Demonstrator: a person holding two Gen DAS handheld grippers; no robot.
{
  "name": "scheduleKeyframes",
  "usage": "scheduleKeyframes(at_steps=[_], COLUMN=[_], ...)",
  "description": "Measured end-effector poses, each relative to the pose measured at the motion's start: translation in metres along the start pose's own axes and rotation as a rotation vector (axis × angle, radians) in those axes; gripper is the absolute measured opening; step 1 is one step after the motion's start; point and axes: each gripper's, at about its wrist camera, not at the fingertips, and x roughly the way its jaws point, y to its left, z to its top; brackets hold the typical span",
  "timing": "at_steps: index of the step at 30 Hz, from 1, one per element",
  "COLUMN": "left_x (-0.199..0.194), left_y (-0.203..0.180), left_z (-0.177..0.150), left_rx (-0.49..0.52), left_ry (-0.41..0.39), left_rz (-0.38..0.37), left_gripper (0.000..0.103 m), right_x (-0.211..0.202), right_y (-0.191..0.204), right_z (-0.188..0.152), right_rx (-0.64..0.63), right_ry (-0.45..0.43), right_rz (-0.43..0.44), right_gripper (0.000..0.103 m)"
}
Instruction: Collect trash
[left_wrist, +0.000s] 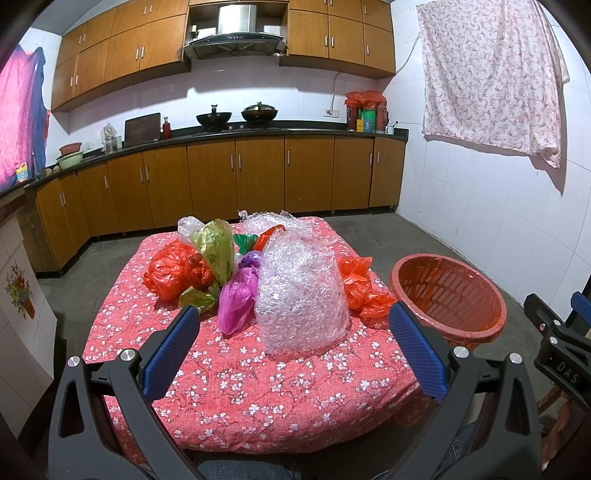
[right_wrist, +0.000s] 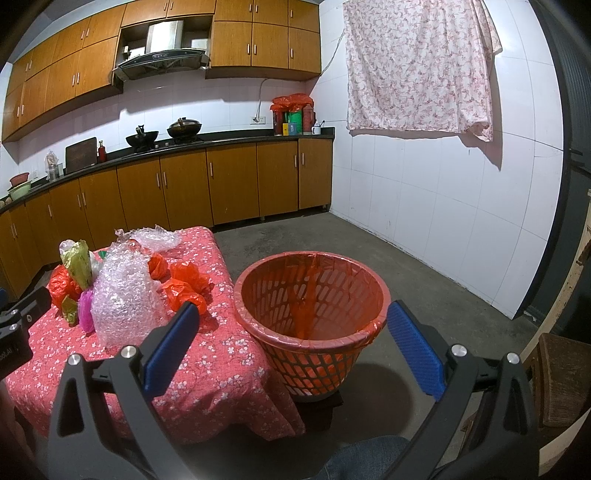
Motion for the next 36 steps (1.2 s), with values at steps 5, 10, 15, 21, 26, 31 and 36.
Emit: scheduleKeyframes(at_steps=[5, 10, 15, 21, 26, 31, 36], left_x=[0.000, 0.000, 0.000, 0.000, 0.005, 0.016, 0.030], left_y=[0.000, 0.000, 0.000, 0.000, 0.007, 0.028, 0.059], left_z=[0.000, 0.000, 0.000, 0.000, -0.004, -0.012, -0.017], left_rx=[0.000, -0.001, 0.000, -0.002, -0.008, -0.045, -0.093], left_ry=[0.001, 0.000, 0.001, 0.003, 0.014, 0.045, 0.071], left_rz=[0.000, 0.000, 0.000, 0.003, 0.026, 0.075, 0.127], left_gripper=[0.101, 0.101, 0.101, 0.101, 0.101, 0.101, 0.101], right_x=[0.001, 0.002, 0.000, 0.003, 0.008, 0.032, 0.059], right_y=[0.000, 0.001, 0.001, 0.003, 0.007, 0.009, 0.021], right_z=[0.000, 0.000, 0.003, 0.000, -0.003, 0.000, 0.005], right_rx=[0.001, 0.001, -0.002, -0.004, -0.004, 0.035, 0.043], right_ry=[0.000, 0.001, 0.000, -0.001, -0.002, 0.027, 0.061], right_rz=[-0.001, 0.000, 0.000, 0.000, 0.023, 0.088, 0.164], right_gripper=[0.099, 0.099, 0.099, 0.099, 0.099, 0.099, 0.090])
